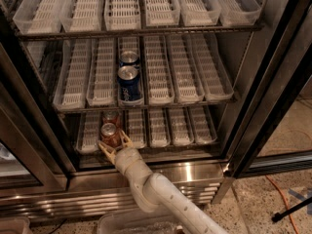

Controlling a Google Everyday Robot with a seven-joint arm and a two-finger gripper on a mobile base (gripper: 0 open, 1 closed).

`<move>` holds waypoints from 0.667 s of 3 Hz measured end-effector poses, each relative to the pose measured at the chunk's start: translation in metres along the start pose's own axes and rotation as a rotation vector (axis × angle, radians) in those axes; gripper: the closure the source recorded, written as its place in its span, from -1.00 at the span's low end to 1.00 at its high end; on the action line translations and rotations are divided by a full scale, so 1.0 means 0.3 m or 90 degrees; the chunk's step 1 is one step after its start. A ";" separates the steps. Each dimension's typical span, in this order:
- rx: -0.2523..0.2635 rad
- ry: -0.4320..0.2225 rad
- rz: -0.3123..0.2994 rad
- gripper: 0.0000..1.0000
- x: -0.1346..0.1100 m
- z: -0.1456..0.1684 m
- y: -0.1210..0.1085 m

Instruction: Pick coke can from bottom shelf of fridge

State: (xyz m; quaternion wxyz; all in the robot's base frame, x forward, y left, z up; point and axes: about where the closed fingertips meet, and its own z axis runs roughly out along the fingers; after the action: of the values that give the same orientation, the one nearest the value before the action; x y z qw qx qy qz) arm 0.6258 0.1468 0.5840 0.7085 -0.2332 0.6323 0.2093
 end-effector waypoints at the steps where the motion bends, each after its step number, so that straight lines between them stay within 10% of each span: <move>1: -0.012 -0.003 0.002 -0.30 0.000 0.032 0.011; 2: -0.012 -0.003 0.002 0.08 0.000 0.034 0.011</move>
Offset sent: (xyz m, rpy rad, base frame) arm 0.0049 0.0070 0.0005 0.0029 -0.0019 0.0161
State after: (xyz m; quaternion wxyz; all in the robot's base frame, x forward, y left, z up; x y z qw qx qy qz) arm 0.6319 0.1555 0.5846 0.7076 -0.2384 0.6287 0.2173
